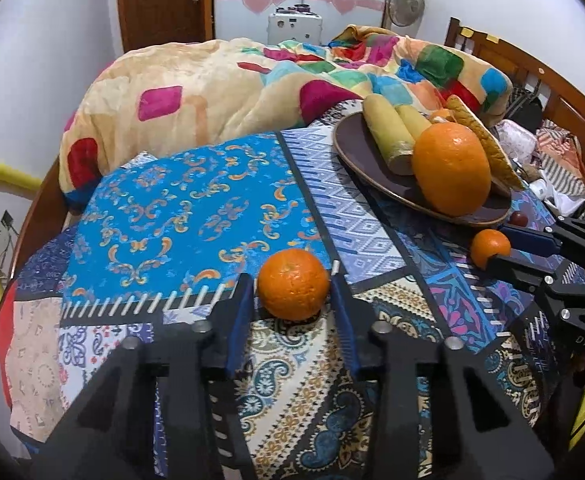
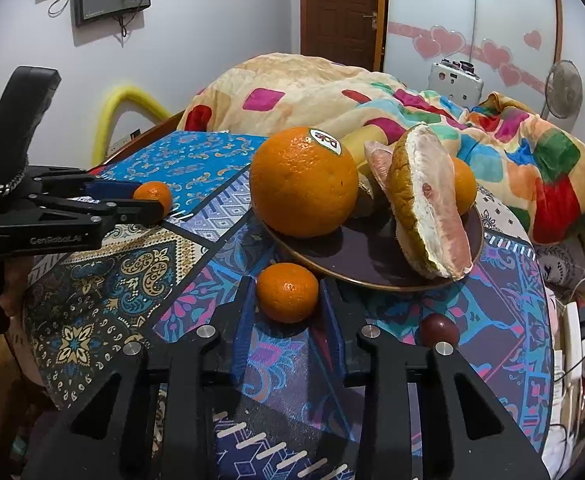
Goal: Organize fruits
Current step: 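Close the left gripper on the small mandarin and lift it, then lower the mandarin onto the plate and open the left gripper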
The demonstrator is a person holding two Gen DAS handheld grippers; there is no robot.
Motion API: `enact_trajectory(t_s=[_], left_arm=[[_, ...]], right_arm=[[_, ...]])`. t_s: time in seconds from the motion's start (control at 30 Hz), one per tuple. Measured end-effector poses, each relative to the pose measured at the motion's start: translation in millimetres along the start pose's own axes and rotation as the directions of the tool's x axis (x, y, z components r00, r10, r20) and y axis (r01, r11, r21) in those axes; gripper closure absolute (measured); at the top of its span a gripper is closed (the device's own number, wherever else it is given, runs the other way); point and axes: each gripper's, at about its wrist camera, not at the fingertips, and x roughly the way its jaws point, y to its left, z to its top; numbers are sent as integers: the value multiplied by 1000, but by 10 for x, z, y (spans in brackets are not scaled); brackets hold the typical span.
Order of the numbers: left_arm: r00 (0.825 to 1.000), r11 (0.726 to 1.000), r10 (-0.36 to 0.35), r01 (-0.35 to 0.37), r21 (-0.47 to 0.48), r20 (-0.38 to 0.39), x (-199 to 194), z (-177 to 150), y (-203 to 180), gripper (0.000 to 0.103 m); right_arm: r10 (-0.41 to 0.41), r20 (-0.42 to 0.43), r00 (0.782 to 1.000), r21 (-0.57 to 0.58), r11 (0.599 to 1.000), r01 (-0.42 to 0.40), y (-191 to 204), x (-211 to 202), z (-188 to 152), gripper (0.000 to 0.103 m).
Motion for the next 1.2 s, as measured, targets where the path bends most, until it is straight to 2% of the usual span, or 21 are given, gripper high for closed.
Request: enact_trajectory(t_s=[0.1, 0.27, 0.47, 0.63, 0.93, 1.2], left_arm=[[1000, 1000, 9, -9, 15, 4, -14, -12, -28, 66], [1000, 1000, -18, 18, 10, 19, -123, -37, -81, 66], [998, 999, -45, 43, 30, 48, -250, 6, -221, 66], [995, 997, -68, 65, 51, 67, -291, 67, -350, 66], [994, 994, -76, 69, 84, 74, -182, 195, -500, 66], [995, 995, -65, 59, 77, 74, -63, 352, -495, 66]], right_arm=[[7, 7, 1000, 5, 1000, -7, -2, -40, -9, 73], [8, 44, 999, 25, 1000, -9, -50, -177, 17, 73], [-35, 89, 995, 29, 999, 32, -141, -270, 113, 73], [-60, 93, 994, 40, 998, 56, -230, -176, 208, 73], [-73, 71, 995, 24, 997, 72, -282, -13, 218, 72], [-63, 116, 991, 9, 998, 63, -279, -139, 259, 71]])
